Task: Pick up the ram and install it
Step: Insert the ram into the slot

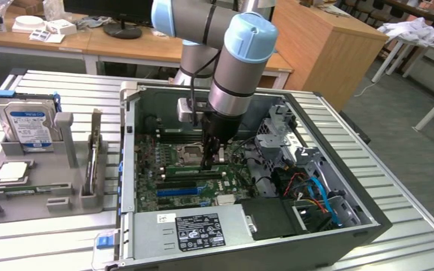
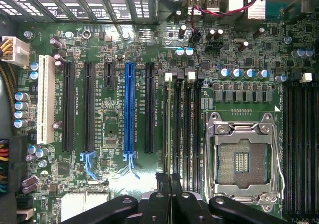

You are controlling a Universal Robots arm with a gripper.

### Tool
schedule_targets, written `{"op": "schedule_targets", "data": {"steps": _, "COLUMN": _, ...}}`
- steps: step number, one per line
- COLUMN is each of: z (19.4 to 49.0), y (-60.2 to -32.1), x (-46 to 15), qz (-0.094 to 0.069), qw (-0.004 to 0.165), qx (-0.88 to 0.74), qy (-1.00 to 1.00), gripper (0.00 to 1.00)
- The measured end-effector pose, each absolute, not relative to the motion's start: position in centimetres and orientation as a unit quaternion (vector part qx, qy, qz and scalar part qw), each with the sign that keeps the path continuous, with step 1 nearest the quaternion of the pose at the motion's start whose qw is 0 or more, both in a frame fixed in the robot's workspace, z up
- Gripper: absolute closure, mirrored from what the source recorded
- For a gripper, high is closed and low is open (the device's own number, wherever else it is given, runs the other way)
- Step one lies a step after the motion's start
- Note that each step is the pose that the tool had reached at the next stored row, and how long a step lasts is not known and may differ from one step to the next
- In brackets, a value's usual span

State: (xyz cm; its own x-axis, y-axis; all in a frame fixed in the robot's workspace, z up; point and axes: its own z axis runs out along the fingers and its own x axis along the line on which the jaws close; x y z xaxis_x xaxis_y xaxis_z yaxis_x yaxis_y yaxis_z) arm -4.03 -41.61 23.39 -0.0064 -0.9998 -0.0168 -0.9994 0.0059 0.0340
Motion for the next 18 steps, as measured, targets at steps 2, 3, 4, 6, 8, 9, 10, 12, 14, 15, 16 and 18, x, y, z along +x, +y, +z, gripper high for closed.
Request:
{"op": "schedule_targets", "data": {"steps": 2, "z": 23.39, "y": -41.61, "x": -4.03, "qz": -0.018, "qw": 0.006, "qx": 0.705, "qy": -0.709, "gripper": 0.88}}
{"op": "schedule_targets", "data": {"steps": 3, "z": 23.36, "y": -41.61, "x": -4.03, "qz": -0.018, "qw": 0.006, "qx": 0.705, "qy": -0.709, "gripper": 0.88}}
{"op": "schedule_targets", "data": {"steps": 4, "z": 23.31, "y": -41.61, "x": -4.03, "qz": -0.018, "qw": 0.006, "qx": 0.705, "qy": -0.709, "gripper": 0.88}}
{"op": "schedule_targets", "data": {"steps": 6, "z": 23.25, "y": -41.62, "x": -4.03, "qz": -0.018, "qw": 0.006, "qx": 0.705, "qy": -0.709, "gripper": 0.88}}
{"op": "schedule_targets", "data": {"steps": 8, "z": 23.25, "y": -41.61, "x": -4.03, "qz": -0.018, "qw": 0.006, "qx": 0.705, "qy": -0.709, "gripper": 0.88}}
{"op": "schedule_targets", "data": {"steps": 9, "z": 23.25, "y": -41.61, "x": -4.03, "qz": -0.018, "qw": 0.006, "qx": 0.705, "qy": -0.709, "gripper": 0.88}}
{"op": "schedule_targets", "data": {"steps": 10, "z": 23.23, "y": -41.59, "x": -4.03, "qz": -0.018, "qw": 0.006, "qx": 0.705, "qy": -0.709, "gripper": 0.88}}
{"op": "schedule_targets", "data": {"steps": 12, "z": 23.23, "y": -41.58, "x": -4.03, "qz": -0.018, "qw": 0.006, "qx": 0.705, "qy": -0.709, "gripper": 0.88}}
{"op": "schedule_targets", "data": {"steps": 14, "z": 23.19, "y": -41.58, "x": -4.03, "qz": -0.018, "qw": 0.006, "qx": 0.705, "qy": -0.709, "gripper": 0.88}}
{"op": "schedule_targets", "data": {"steps": 15, "z": 23.17, "y": -41.58, "x": -4.03, "qz": -0.018, "qw": 0.006, "qx": 0.705, "qy": -0.709, "gripper": 0.88}}
{"op": "schedule_targets", "data": {"steps": 16, "z": 23.17, "y": -41.58, "x": -4.03, "qz": -0.018, "qw": 0.006, "qx": 0.705, "qy": -0.709, "gripper": 0.88}}
{"op": "schedule_targets", "data": {"steps": 18, "z": 23.16, "y": -41.58, "x": -4.03, "qz": -0.018, "qw": 0.006, "qx": 0.705, "qy": -0.709, "gripper": 0.88}}
